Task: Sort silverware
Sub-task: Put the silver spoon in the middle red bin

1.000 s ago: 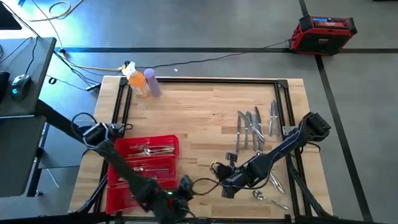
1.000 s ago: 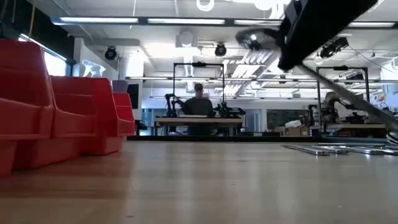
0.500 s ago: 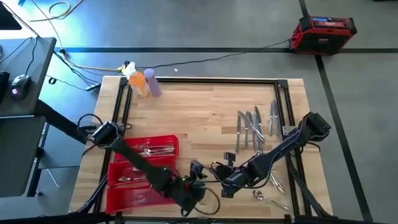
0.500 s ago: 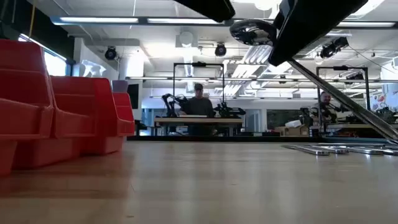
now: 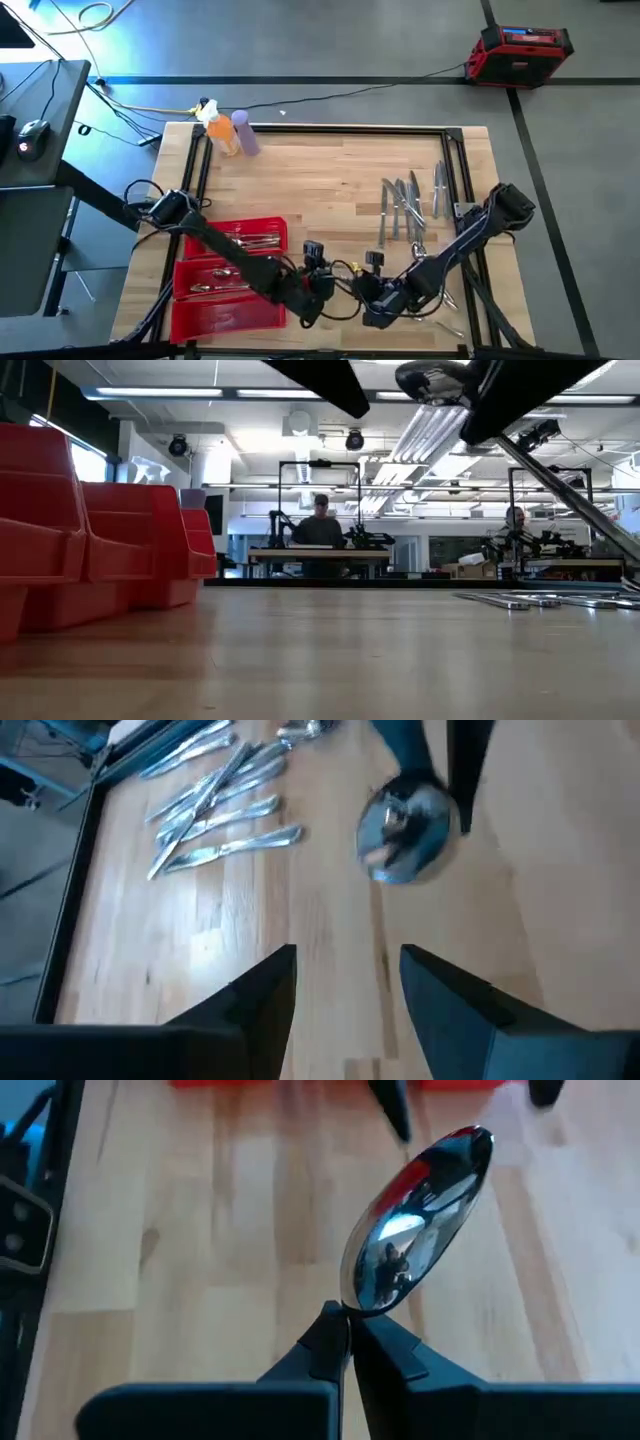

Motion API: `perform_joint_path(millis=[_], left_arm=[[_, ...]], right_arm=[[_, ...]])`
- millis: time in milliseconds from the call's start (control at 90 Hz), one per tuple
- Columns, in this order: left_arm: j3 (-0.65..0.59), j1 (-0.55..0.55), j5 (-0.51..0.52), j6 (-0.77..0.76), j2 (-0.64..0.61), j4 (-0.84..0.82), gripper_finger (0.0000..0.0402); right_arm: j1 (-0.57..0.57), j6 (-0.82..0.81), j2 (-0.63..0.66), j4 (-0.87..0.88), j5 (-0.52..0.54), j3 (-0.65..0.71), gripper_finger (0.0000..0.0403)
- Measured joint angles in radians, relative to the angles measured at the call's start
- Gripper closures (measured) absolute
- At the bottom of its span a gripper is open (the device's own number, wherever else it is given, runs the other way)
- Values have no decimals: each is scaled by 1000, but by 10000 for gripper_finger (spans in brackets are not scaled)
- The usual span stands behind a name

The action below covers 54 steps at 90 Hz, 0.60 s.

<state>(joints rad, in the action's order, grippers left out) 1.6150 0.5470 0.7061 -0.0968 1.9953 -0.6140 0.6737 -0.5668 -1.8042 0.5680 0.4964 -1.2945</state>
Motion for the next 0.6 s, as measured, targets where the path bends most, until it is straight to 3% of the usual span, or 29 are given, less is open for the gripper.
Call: perform_joint_path(millis=[89, 289, 600], left_arm=[[0, -13, -39, 1, 0, 17, 238], [0, -67, -304, 24, 0, 108, 238], [0, -109, -378, -29, 0, 173, 238]], right_arm=[[4, 0, 0, -3, 6, 0, 403], [4, 4, -2, -2, 10, 0, 403], [3, 7, -2, 3, 9, 0, 403]])
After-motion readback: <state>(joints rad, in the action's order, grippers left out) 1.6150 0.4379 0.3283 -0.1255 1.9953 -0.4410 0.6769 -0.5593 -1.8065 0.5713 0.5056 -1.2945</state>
